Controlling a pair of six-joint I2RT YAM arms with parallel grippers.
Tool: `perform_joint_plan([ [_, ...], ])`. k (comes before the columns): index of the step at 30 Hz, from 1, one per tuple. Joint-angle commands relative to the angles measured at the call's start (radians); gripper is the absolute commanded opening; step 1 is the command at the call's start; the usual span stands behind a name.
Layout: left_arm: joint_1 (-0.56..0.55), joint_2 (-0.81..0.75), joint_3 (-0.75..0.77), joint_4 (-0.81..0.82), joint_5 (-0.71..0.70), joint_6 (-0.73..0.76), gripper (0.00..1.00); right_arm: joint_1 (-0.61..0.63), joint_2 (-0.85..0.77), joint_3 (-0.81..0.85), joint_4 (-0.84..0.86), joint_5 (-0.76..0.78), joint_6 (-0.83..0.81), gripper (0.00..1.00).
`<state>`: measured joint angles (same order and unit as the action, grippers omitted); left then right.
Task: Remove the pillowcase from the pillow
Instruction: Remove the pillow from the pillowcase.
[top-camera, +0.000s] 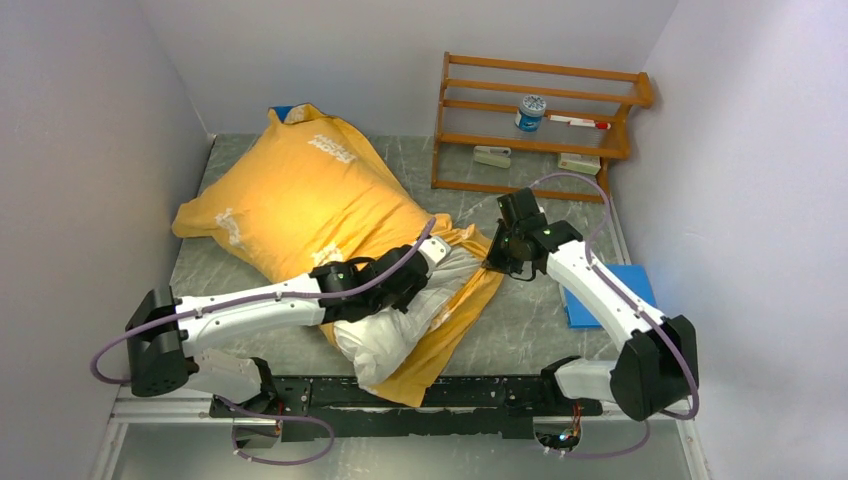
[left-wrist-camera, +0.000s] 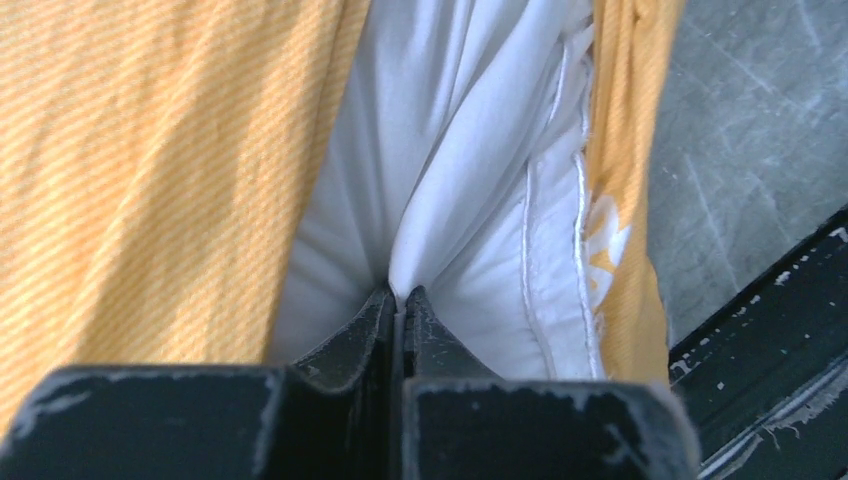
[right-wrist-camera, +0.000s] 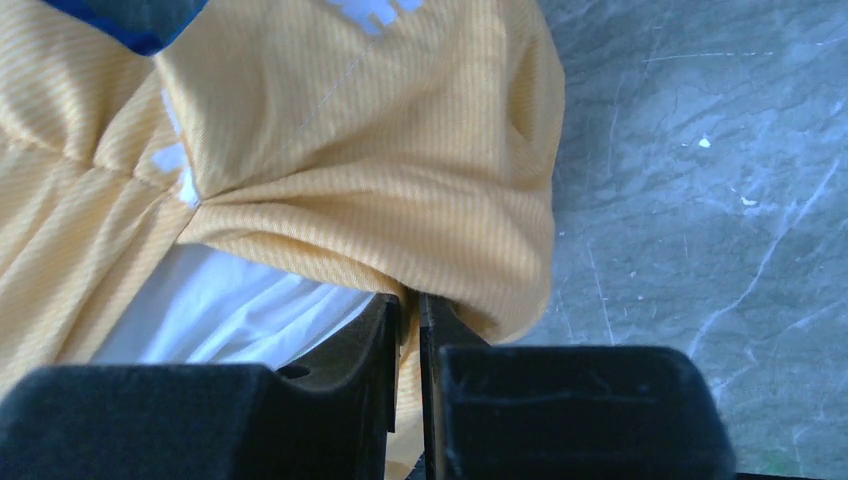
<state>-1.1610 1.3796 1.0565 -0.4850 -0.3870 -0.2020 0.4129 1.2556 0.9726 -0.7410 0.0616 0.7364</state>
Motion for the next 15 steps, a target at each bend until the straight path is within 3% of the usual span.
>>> perform_joint_plan([
  [1, 0.014, -0.045, -0.055, -0.245, 0.036, 0.018, 0.05, -0.093, 0.057, -0.023, -0.015, 0.226, -0.087, 0.13],
  [6, 0.012, -0.107, -0.070, -0.200, 0.091, 0.045, 0.05, -0.104, 0.085, -0.066, 0.082, -0.008, -0.122, 0.13],
  [9, 0.014, -0.123, -0.056, -0.118, 0.122, 0.079, 0.46, -0.104, 0.048, -0.110, 0.155, -0.126, -0.108, 0.14],
  [12, 0.010, -0.080, 0.009, -0.070, 0.148, 0.119, 0.68, -0.103, 0.033, -0.132, 0.188, -0.182, -0.089, 0.14],
  [13, 0.006, -0.056, 0.031, -0.055, 0.151, 0.133, 0.87, -0.103, 0.033, -0.134, 0.193, -0.197, -0.083, 0.14],
  [15, -0.004, 0.007, 0.076, -0.034, 0.152, 0.165, 0.92, -0.104, 0.031, -0.143, 0.199, -0.213, -0.071, 0.14],
])
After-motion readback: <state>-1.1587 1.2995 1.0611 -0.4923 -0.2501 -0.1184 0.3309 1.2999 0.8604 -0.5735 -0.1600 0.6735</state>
